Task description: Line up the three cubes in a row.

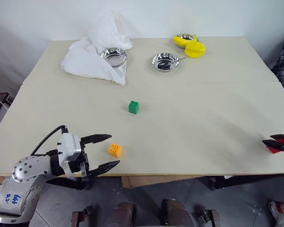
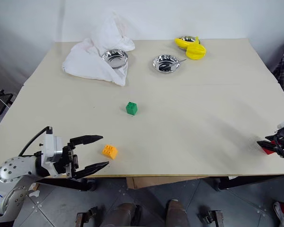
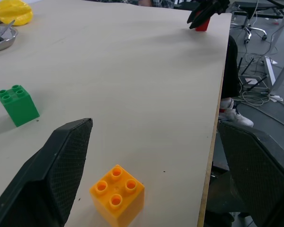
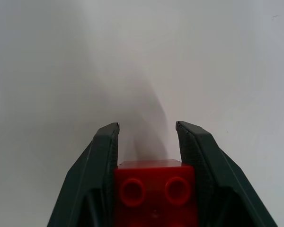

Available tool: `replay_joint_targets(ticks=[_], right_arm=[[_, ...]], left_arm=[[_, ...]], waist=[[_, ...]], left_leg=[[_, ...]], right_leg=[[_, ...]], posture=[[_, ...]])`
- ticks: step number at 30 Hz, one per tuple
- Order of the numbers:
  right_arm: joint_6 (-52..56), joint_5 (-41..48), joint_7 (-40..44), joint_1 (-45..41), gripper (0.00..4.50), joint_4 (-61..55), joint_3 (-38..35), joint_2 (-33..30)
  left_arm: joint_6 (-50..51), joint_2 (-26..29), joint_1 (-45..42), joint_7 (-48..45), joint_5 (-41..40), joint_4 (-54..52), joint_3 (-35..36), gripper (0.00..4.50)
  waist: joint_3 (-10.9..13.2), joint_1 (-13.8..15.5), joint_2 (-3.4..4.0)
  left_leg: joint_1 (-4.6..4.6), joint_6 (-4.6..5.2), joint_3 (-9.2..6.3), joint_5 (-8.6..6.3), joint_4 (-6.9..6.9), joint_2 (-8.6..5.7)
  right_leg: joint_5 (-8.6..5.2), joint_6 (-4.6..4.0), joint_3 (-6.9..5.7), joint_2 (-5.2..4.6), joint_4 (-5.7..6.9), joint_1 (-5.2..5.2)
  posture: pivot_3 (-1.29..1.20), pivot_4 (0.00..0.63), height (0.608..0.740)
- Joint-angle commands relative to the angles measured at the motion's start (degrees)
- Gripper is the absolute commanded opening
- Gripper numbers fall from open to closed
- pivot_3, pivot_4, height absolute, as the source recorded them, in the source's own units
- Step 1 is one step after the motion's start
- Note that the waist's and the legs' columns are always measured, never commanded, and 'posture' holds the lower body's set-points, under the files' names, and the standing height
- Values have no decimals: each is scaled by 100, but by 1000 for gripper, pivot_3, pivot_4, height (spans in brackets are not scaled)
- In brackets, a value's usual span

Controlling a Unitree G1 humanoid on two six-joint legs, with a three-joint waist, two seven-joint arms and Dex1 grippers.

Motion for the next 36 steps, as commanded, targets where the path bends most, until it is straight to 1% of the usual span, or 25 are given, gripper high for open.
replay_joint_targets(ticks=[1, 3, 5, 8, 11, 12, 15, 17, 18, 19, 21, 23, 30, 36], right_arm=[[-209, 39, 97, -107, 1526, 22, -119, -152], [-218, 244, 292, -195, 1526, -128, -200, -61], [-76, 537, 657, -257, 1526, -571, -183, 55], [177, 834, 1079, -428, 1526, -1509, 126, 230], [496, 1032, 1417, -966, 1526, -2603, 786, 589], [564, 1023, 1605, -1293, 1526, -2960, 1213, 836], [578, 805, 2041, -1868, 1526, -3409, 2092, 1256], [442, 639, 2321, -2053, 1526, -3369, 2447, 1330], [399, 604, 2414, -2112, 1526, -3338, 2553, 1340], [301, 493, 2582, -2213, 1526, -3280, 2776, 1384], [39, 242, 2799, -2385, 1526, -3080, 3120, 1471], [-157, 46, 2869, -2521, 1526, -2849, 3295, 1512], [-709, -665, 2677, -2949, 1526, -1954, 3587, 1663], [-883, -914, 2492, -2960, 1526, -1742, 3547, 1739]], left_arm=[[-94, 73, -73, -9, 2, -95, 104, 4500], [-97, 79, -125, -21, 9, -46, 99, 4500], [-100, 90, -172, -47, 8, 20, 110, 4500], [-129, 139, -212, -135, 9, 199, 177, 4500], [-169, 201, -183, -226, -27, 430, 333, 4500], [-209, 235, -121, -292, -32, 532, 411, 4500], [-303, 288, 23, -429, -9, 720, 549, 4500], [-360, 307, 88, -495, 10, 786, 596, 4500], [-374, 310, 101, -519, 15, 807, 609, 4500], [-385, 312, 145, -538, 7, 794, 638, 4500], [-391, 310, 208, -547, -7, 747, 671, 4500], [-381, 294, 242, -528, -16, 681, 676, 4500], [-301, 222, 327, -381, -52, 365, 637, 4500], [-262, 226, 359, -331, -58, 297, 632, 4500]], waist=[[0, -7, 0], [3, -9, 4], [3, -16, 5], [3, -70, 6], [4, -145, 8], [4, -160, 8], [7, -171, 4], [8, -93, 1], [9, -31, 0], [9, 18, 0], [9, 39, -1], [10, 20, -2], [11, -15, -4], [11, -16, -5]], left_leg=[[0, -1, 0, 0, 0, 1], [0, -1, 2, 0, 0, 1], [0, -1, 5, 0, 0, 1], [0, -6, 4, -3, -1, 10], [0, -11, 3, -6, -1, 15], [0, -13, 4, -7, -1, 18], [-4, -21, 9, -11, -4, 32], [-20, -23, 4, -13, -7, 34], [-55, -23, -19, -13, 8, 30], [-70, -20, -26, -17, 14, 27], [-71, -6, -34, -25, 15, 12], [-72, 8, -34, -33, 17, 0], [-71, 13, -31, -40, 16, 1], [-69, 4, -27, -39, 19, 10]], right_leg=[[0, 0, 0, 1, 0, 0], [0, 0, -2, 1, 0, 0], [0, 0, -4, 1, 1, -2], [0, 0, -4, 6, 1, -2], [0, 0, -7, 9, 6, -8], [0, -1, -7, 11, 7, -10], [3, -9, -12, 17, 10, -23], [3, -11, -18, 17, 10, -43], [5, -13, -34, 14, 8, -61], [6, -14, -38, 14, 9, -69], [6, -15, -40, 4, 10, -68], [6, -14, -39, -4, 7, -66], [7, -13, -40, -3, 6, -67], [6, -14, -40, 4, 7, -66]], posture=[[0, 150, 740], [0, 150, 740], [0, 150, 740], [0, 150, 740], [0, 150, 740], [0, 150, 740], [0, 150, 740], [0, 150, 740], [0, 150, 740], [0, 150, 740], [0, 150, 740], [0, 150, 740], [0, 150, 740], [0, 150, 740]])
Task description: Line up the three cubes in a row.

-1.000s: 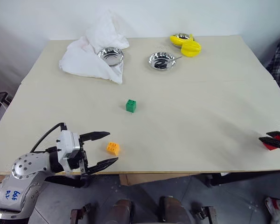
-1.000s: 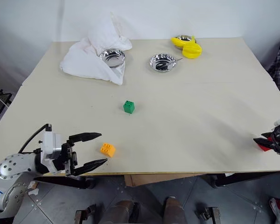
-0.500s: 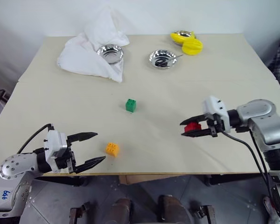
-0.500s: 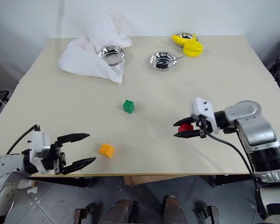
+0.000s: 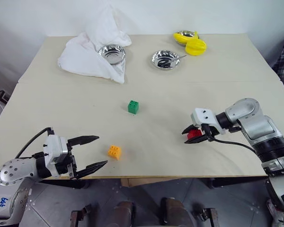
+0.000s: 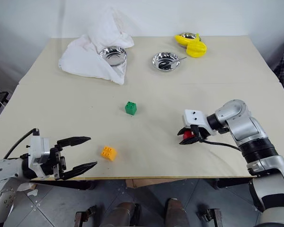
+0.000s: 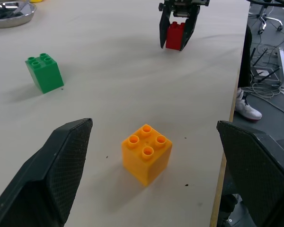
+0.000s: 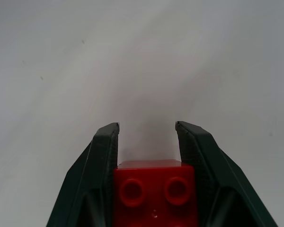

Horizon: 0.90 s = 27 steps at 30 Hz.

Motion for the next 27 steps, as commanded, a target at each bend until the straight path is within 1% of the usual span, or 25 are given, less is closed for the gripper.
replay_joint_targets(ticks=[1, 6, 8, 9, 11, 13, 15, 19, 21, 23, 24, 26, 27], right_arm=[[-121, -133, -118, -65, 1526, 29, -107, 42], [-76, -132, -191, 35, 1526, -52, -161, 83], [-255, -146, -155, 94, 2274, -76, -166, 19], [-340, -140, -219, 109, 2520, -74, -213, 26], [-377, -93, -250, 116, 3177, -101, -296, 33], [-414, 71, -218, 108, 3880, -171, -426, 65], [-347, 342, -115, 130, 4451, -271, -621, 91], [-591, 1109, 100, 275, 4451, -246, -1200, 289], [-531, 1958, 432, 510, 4451, -331, -1725, 379], [-504, 2610, 547, 744, 4451, -345, -2264, 483], [-507, 2714, 512, 863, 4451, -330, -2419, 451], [-252, 2857, 484, 1261, 4451, -348, -2616, 108], [-354, 2887, 385, 1415, 4451, -326, -2788, 67]], left_arm=[[-12, 25, 5, 30, -50, -159, 67, 4500], [-5, 34, -68, 34, -38, -123, 48, 4500], [-11, 37, -115, 28, -23, -85, 30, 4500], [-13, 39, -132, 24, -19, -72, 25, 4500], [-18, 37, -178, 20, -5, -40, 8, 4500], [-26, 29, -220, 18, 5, -8, -2, 4500], [-38, 25, -232, 13, 12, 14, 1, 4500], [-115, -27, -191, 72, 53, 126, 89, 4500], [-272, -92, -66, 155, 155, 351, 262, 4500], [-346, -173, 117, 234, 137, 547, 497, 4500], [-395, -234, 188, 265, 97, 640, 624, 4500], [-452, -343, 475, 328, 42, 907, 972, 4500], [-508, -404, 607, 292, -7, 1029, 1132, 4500]], waist=[[0, 0, 0], [0, -16, 0], [0, -22, 0], [0, -23, 0], [0, -33, 0], [0, -43, 0], [0, -46, 0], [0, -67, -1], [0, -88, 0], [0, -104, -1], [0, -106, -1], [0, -95, -1], [0, -84, -1]], left_leg=[[0, 0, 1, 0, 2, 0], [4, -2, 5, 1, 8, 0], [5, -4, 6, 2, 8, 1], [5, -4, 6, 3, 8, 2], [5, -4, 6, 3, 8, 1], [5, -4, 7, 3, 7, 1], [5, -4, 7, 3, 7, 2], [5, -4, 5, 3, 4, 4], [5, -4, 5, 3, 3, 4], [5, -4, 4, 3, 2, 4], [6, -4, 3, 2, 1, 4], [5, -3, 3, 2, 1, 3], [5, -3, 0, 2, 2, 3]], right_leg=[[0, 0, 1, 0, 0, 0], [0, 0, 3, 0, 2, 5], [0, 0, 3, 1, 3, 6], [0, 0, 3, 1, 3, 6], [0, 0, 3, 1, 5, 4], [0, 0, 4, 1, 4, 4], [0, 0, 3, 1, 4, 4], [0, 0, 2, 3, 3, 4], [0, 0, 2, 3, 3, 5], [0, 0, 1, 3, 4, 5], [0, 0, 1, 3, 4, 5], [0, 0, 1, 2, 4, 6], [0, 0, 0, 1, 3, 7]], posture=[[0, 150, 740], [0, 150, 740], [0, 150, 740], [0, 150, 740], [0, 150, 740], [0, 150, 740], [0, 150, 740], [0, 150, 740], [0, 150, 740], [0, 150, 740], [0, 150, 740], [0, 150, 740], [0, 150, 740]])
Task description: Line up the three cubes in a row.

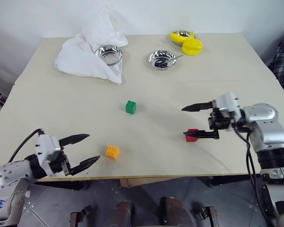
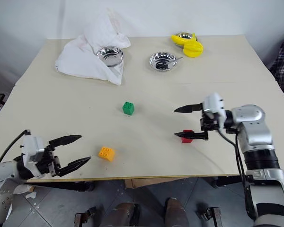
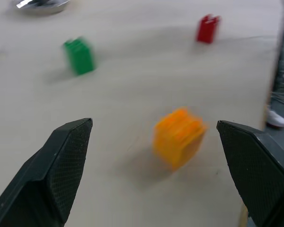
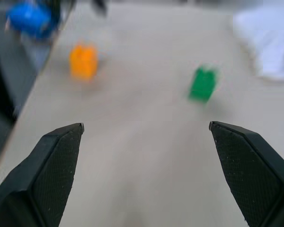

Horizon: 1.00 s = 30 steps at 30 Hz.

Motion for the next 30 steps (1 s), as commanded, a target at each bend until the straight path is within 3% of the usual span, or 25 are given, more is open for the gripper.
replay_joint_targets(ticks=[1, 11, 21, 25, 30], right_arm=[[212, 392, 222, 501, 4451, -119, -652, -391], [-398, 337, -5, 1478, 4451, 111, -1636, -647], [-181, 399, -210, 1498, 4451, -332, -1594, -544], [-78, 403, -316, 1538, 4451, -519, -1566, -509], [299, 537, -486, 1659, 4451, -1066, -1500, -458]], left_arm=[[-212, -156, 444, 50, -168, 367, 695, 4500], [-457, -220, 1077, -320, -163, 1291, 1280, 4500], [287, -122, 459, 335, -413, -262, 696, 4500], [1479, 101, -579, 1531, -251, -854, 92, 4500], [3242, -192, -2837, 2992, 104, -708, -1354, 4500]], waist=[[0, 9, 0], [0, -3, 0], [0, 40, 0], [0, 103, 0], [-1, 158, 2]], left_leg=[[0, 2, -1, -1, 0, 0], [15, -1, 20, 3, 6, 6], [14, -2, 22, 4, 11, 9], [14, -5, 20, 5, 11, 9], [10, -6, 12, 12, 22, -1]], right_leg=[[0, 0, 0, 0, -1, 1], [0, 0, 9, 0, -1, 13], [1, 1, 13, 0, 0, 14], [1, 1, 12, 2, 5, 11], [5, 8, 10, 2, 15, 12]], posture=[[0, 150, 740], [0, 150, 740], [0, 150, 740], [0, 150, 740], [0, 150, 740]])
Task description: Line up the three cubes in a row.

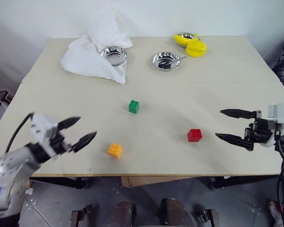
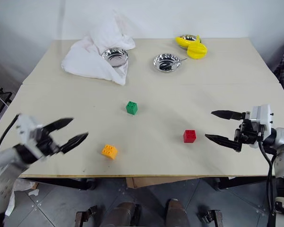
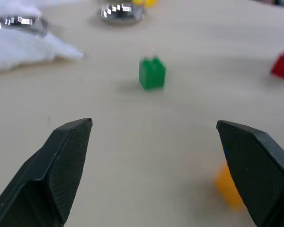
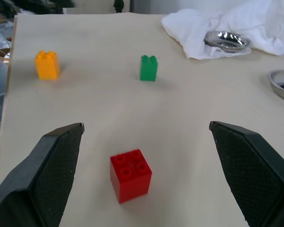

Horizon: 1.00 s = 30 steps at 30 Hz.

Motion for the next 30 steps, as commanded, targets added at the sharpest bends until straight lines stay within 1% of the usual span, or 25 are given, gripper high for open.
replay_joint_targets(ticks=[1, 3, 5, 8, 14, 19, 23, 27, 30], right_arm=[[252, 202, -113, 59, 4451, -494, -41, -13], [338, 211, -203, 101, 4451, -661, -27, 5], [403, 231, -266, 143, 4451, -787, -25, 13], [512, 290, -388, 221, 4451, -1037, -37, 35], [607, 383, -555, 435, 4451, -1369, -87, 75], [628, 431, -605, 624, 4451, -1499, -122, 71], [632, 447, -660, 667, 4451, -1535, -103, 99], [617, 454, -694, 709, 4451, -1559, -78, 113], [610, 452, -710, 731, 4500, -1562, -73, 124]], left_arm=[[1123, -212, -1038, 980, 396, 197, -776, 4500], [1597, -514, -1683, 1399, 567, 668, -1048, 4500], [1703, -671, -2086, 1665, 926, 1042, -1320, 4500], [1749, -1051, -2637, 1809, 1207, 1739, -1630, 4500], [1434, -1557, -3157, 1646, 1518, 2578, -1931, 4500], [1295, -1790, -3482, 1621, 1817, 3026, -2071, 4500], [985, -2044, -3752, 1592, 1965, 3606, -2065, 4500], [802, -2194, -3876, 1544, 2111, 3951, -2084, 4500], [759, -2251, -3925, 1505, 2202, 4083, -2100, 3861]], waist=[[0, -25, 0], [0, -53, -2], [3, -77, -7], [7, -82, -14], [13, -36, -23], [15, -27, -28], [16, -26, -29], [19, -28, -34], [20, -29, -35]], left_leg=[[-1, 0, 3, 0, 0, -2], [0, 1, 3, 0, -3, -7], [-1, 2, 11, 0, -8, -7], [0, 1, 13, 0, -12, -9], [-3, 1, 11, 0, 8, -19], [-9, 2, 6, 0, 26, -25], [-11, 2, 7, 0, 37, -25], [-11, 2, 7, 0, 46, -25], [-12, 2, 7, 0, 47, -25]], right_leg=[[2, 5, 3, 0, 2, -3], [3, 6, 3, -1, 10, -7], [3, 7, -1, 2, 36, -18], [4, 8, -7, 8, 42, -32], [6, 11, -8, 4, 36, -33], [8, 15, -8, 1, 39, -32], [9, 17, -9, 2, 41, -31], [10, 20, -9, 2, 44, -29], [10, 20, -8, 2, 45, -30]], posture=[[0, 150, 740], [0, 150, 740], [0, 150, 740], [0, 150, 740], [0, 150, 740], [0, 150, 740], [0, 150, 740], [0, 150, 740], [0, 150, 740]])
